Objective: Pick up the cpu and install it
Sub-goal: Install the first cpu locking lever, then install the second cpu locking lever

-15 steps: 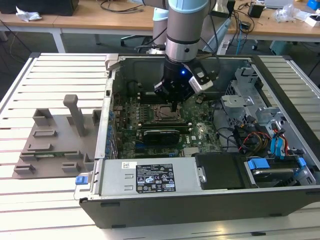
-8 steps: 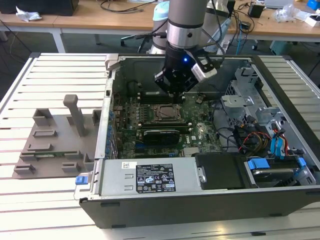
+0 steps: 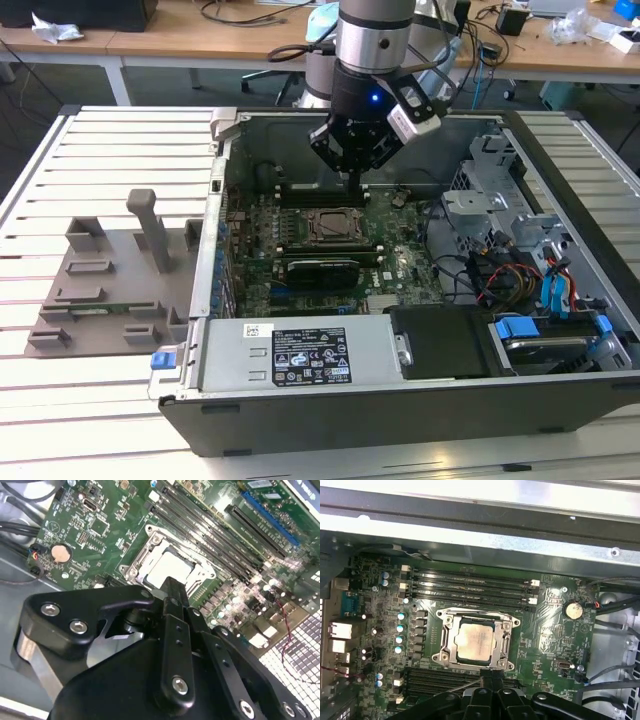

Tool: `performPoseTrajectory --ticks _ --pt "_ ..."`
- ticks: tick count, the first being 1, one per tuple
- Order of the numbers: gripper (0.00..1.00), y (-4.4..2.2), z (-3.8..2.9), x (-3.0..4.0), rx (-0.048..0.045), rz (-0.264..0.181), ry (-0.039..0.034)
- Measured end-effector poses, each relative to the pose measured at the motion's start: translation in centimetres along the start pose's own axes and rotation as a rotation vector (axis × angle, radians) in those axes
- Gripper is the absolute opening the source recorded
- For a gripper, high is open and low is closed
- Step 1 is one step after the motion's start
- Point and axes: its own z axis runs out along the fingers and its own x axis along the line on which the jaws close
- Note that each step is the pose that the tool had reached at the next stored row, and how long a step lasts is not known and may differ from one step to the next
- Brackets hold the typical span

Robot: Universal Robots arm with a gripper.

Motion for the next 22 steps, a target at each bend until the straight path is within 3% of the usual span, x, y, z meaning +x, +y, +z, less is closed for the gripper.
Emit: performPoseTrajectory --ticks 13,18,22 --pt "0.11 -0.1 -0.04 0.01 -0.0001 0.0 0.0002" --pt "0.11 -0.91 0.06 0.1 -0.0038 0.0 -0.0003" --pt "0.11 -2.61 0.25 0.28 -0.017 0.0 -0.0017"
